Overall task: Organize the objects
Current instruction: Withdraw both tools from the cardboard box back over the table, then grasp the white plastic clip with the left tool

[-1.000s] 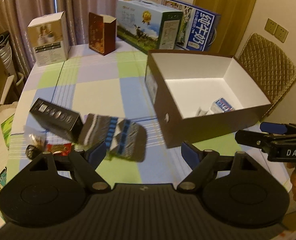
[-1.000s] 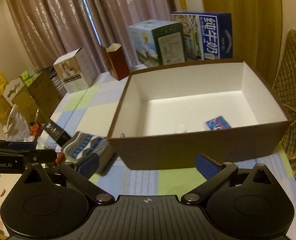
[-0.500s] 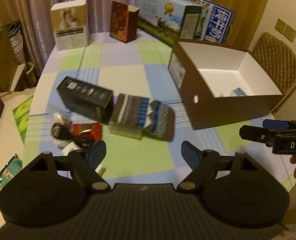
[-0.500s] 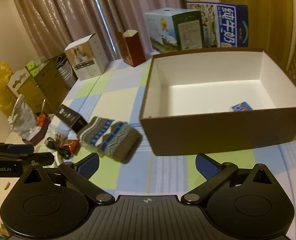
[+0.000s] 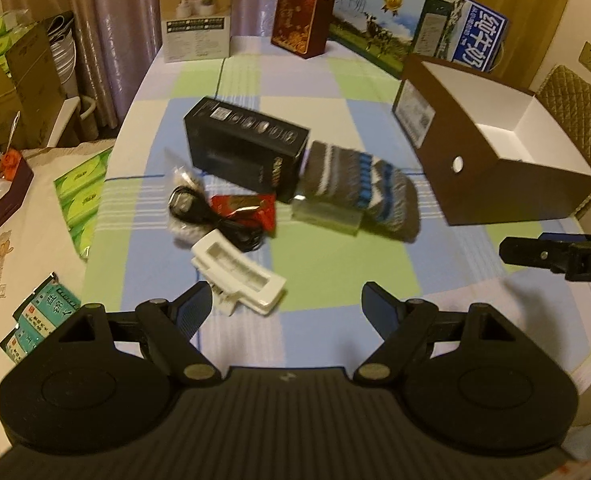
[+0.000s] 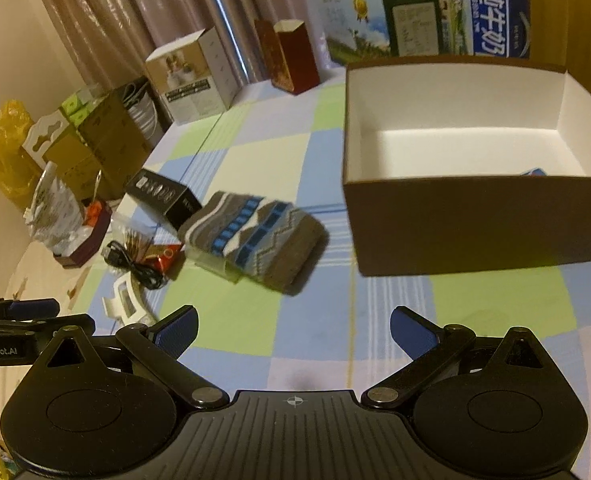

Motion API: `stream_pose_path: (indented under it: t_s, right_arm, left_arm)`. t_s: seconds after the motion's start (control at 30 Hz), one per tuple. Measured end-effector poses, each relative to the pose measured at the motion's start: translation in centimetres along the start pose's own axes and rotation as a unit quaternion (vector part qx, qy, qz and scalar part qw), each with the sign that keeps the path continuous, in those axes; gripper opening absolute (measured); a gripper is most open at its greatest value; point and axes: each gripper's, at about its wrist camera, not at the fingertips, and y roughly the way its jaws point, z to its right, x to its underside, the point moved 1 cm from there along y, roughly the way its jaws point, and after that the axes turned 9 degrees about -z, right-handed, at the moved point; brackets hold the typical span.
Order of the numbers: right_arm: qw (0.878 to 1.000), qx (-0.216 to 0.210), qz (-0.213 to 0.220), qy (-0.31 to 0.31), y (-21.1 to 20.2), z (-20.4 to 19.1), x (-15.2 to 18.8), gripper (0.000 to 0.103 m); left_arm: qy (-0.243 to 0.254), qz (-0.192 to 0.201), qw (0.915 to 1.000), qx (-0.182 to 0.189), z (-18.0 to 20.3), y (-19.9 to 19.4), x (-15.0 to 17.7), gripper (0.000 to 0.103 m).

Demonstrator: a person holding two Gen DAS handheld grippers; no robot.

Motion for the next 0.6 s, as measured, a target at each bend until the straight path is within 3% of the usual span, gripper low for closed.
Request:
stream_pose_path:
  t_s: [0.6]
  right_arm:
    - [1.000, 0.007, -0.016, 0.006, 4.1, -1.4, -1.4, 0.100]
  left_arm:
    - [-0.050, -0.037, 0.9980, -0.013, -2.2, 5.6, -1.7, 0.079]
